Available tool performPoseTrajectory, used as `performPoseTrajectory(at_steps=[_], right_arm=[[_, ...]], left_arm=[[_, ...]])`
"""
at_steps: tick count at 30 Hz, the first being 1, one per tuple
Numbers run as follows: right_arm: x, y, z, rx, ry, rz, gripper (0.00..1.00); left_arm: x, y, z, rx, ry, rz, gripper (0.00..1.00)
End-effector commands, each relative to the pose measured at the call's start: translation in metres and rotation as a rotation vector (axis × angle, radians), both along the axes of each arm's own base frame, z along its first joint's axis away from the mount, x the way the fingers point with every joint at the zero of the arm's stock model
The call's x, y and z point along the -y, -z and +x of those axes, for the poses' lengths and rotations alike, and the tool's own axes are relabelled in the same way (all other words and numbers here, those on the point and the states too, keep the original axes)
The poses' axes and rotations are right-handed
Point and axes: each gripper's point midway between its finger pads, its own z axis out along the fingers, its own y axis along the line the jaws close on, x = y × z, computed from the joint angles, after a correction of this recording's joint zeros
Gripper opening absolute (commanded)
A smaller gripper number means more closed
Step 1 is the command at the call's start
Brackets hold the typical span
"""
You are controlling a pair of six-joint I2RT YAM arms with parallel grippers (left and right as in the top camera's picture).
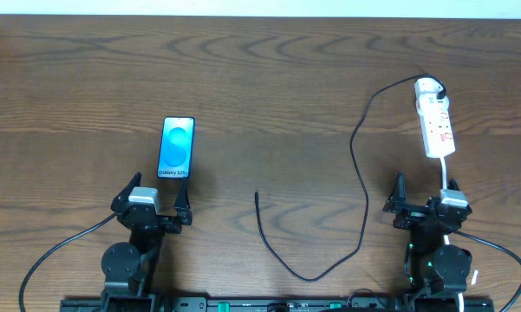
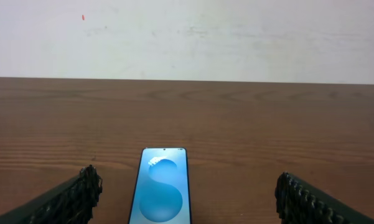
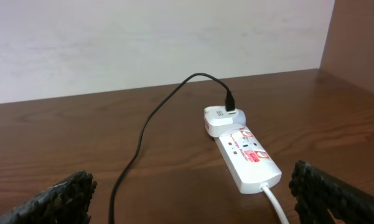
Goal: Plug charger to phone and switch on socket
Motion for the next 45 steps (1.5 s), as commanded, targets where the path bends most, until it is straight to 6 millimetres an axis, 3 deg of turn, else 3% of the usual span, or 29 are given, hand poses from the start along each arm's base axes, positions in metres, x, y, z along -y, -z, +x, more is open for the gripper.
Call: performPoseTrajectory(at_steps=[1,18,33,39,45], right_arm=[[-0.001,0.0,0.0,0.006,0.0,0.012,0.99],[-0.001,0.0,0.0,0.006,-0.001,0.012,0.99],[-0.001,0.0,0.0,0.006,0.0,0.012,0.99],[-0.001,0.0,0.0,0.006,-0.001,0.012,0.99],[-0.001,0.0,0.0,0.006,-0.001,0.012,0.99]], left_arm=[[0.004,0.015,-0.001,-0.043,0.024,0.017,0.92],[0.004,0.013,-0.001,-0.035,0.024,0.017,0.91],[0.001,-0.018,0.0,0.071,0.013,0.07,0.91],[-0.015,-0.032,0.0,0.1,-0.085,0.088,0.91],[-0.019,-0.054,-0.004,0.146,-0.104,0.125,0.91]])
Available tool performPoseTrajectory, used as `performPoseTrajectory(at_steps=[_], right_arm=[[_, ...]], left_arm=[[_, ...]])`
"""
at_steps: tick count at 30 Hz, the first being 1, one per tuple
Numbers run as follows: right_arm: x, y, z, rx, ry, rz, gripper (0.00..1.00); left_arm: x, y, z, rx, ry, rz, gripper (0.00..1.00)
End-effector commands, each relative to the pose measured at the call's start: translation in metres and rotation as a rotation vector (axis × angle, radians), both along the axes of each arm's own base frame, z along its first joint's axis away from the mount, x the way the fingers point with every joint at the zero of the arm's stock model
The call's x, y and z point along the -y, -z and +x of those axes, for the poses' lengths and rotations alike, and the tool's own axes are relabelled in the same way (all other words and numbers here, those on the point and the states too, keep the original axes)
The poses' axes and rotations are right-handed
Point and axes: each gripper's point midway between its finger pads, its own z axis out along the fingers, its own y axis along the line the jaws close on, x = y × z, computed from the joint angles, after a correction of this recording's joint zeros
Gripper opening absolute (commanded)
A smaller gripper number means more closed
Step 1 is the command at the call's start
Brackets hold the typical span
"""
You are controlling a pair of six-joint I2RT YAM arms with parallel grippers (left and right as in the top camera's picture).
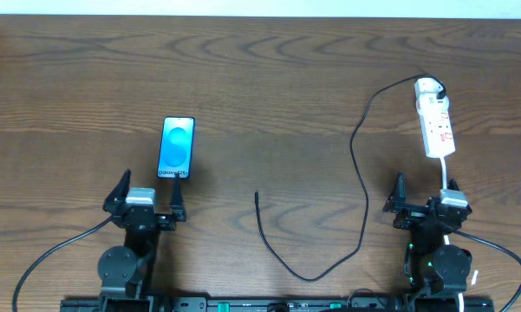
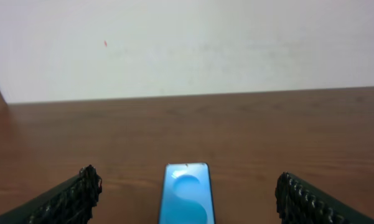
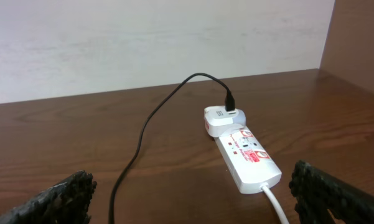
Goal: Plug charger to phone and switch on socket
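Observation:
A phone (image 1: pixel 177 147) with a lit blue screen lies flat on the table at the left; the left wrist view shows the phone (image 2: pixel 187 200) straight ahead. My left gripper (image 1: pixel 146 198) stands open just in front of it, nothing between its fingers. A white power strip (image 1: pixel 436 123) lies at the far right with a white charger (image 3: pixel 224 119) plugged into its far end. The black cable (image 1: pixel 361 165) runs from the charger down the table and curls to a loose plug end (image 1: pixel 257 194) near the middle. My right gripper (image 1: pixel 423 198) stands open in front of the strip.
The strip's white lead (image 3: pixel 275 204) runs back toward my right arm. A wooden side wall (image 3: pixel 358 43) rises at the right edge and a pale wall (image 3: pixel 155 37) closes the far side. The brown wooden table (image 1: pixel 269 78) stretches bare behind phone and strip.
My left gripper has turned slightly left and squared up behind the phone, which now sits more centred in the left wrist view. The right arm, phone, cable and strip are unchanged.

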Motion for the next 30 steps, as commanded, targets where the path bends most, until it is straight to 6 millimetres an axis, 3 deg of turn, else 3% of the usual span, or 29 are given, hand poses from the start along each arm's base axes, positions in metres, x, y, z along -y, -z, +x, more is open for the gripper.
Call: performPoseTrajectory(at_steps=[1,13,30], right_arm=[[-0.001,0.0,0.0,0.006,-0.001,0.012,0.99],[-0.001,0.0,0.0,0.006,-0.001,0.013,0.99],[-0.001,0.0,0.0,0.006,-0.001,0.013,0.99]], left_arm=[[-0.01,-0.039,-0.006,0.086,-0.056,0.032,0.91],[-0.012,-0.078,0.001,0.069,-0.071,0.088,0.91],[-0.007,-0.111,0.082,-0.143,-0.056,0.123,0.91]])
